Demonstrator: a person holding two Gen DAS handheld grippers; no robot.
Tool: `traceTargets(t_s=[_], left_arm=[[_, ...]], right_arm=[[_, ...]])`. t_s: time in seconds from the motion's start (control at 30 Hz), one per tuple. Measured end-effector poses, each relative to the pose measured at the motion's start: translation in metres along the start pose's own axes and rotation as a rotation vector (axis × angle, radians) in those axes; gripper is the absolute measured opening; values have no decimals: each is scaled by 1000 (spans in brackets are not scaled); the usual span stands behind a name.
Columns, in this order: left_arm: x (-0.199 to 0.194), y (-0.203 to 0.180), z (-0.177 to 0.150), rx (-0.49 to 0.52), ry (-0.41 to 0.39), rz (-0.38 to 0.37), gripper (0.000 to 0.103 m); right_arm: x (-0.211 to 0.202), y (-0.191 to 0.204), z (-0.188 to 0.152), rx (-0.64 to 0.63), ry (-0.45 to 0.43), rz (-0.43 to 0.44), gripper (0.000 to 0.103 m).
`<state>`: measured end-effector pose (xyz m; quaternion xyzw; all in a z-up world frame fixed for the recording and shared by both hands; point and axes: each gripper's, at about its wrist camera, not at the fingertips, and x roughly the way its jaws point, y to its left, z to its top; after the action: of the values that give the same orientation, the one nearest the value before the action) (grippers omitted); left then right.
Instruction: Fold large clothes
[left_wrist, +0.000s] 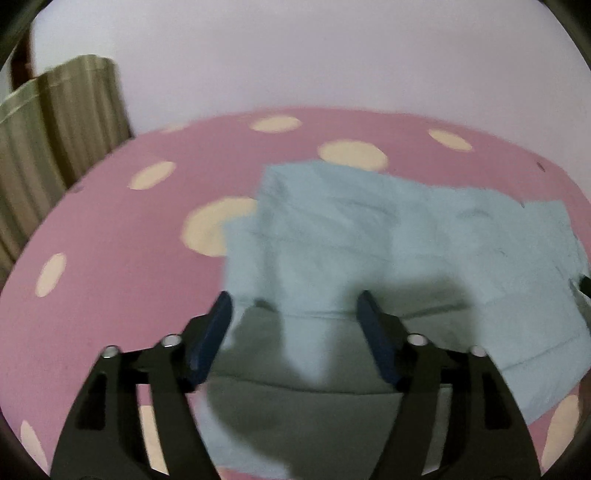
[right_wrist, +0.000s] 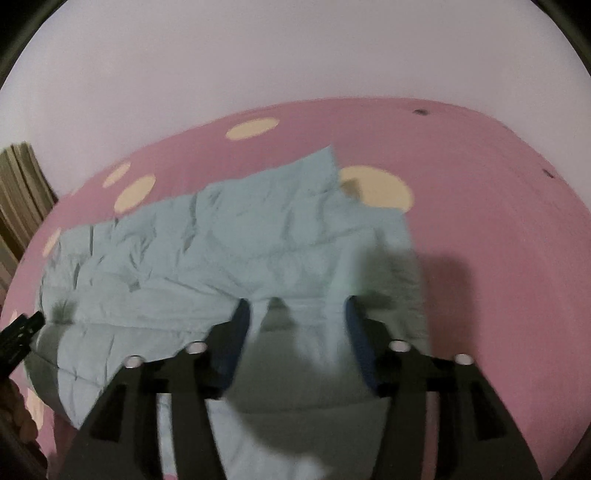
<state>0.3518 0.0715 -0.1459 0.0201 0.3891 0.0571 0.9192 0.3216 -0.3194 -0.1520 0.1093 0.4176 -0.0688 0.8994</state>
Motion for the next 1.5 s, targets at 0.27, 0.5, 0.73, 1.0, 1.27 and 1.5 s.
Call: traceTargets(t_s=[0.27,0.5,0.73,1.0,1.27,1.5], left_arm=[[38,44,3,-111,142,51,85],[65,43,2,-62,227,-32,90],[76,43,-2,-91,249,-121,70],[64,30,-3,-42,227,-181,31],[40,29,-11,-21,182,-156,14],[15,48,-26,-42,180,-154,13]], right_arm=[[14,-32,6,59,51,-15,73],[53,-41,9,78,141,19,85],[59,-33,4,76,153,37,66],[50,-28,0,107,146,116,26],[32,-26,-9,114,109,139,16],[5,-18,-35,117,121,182,15]])
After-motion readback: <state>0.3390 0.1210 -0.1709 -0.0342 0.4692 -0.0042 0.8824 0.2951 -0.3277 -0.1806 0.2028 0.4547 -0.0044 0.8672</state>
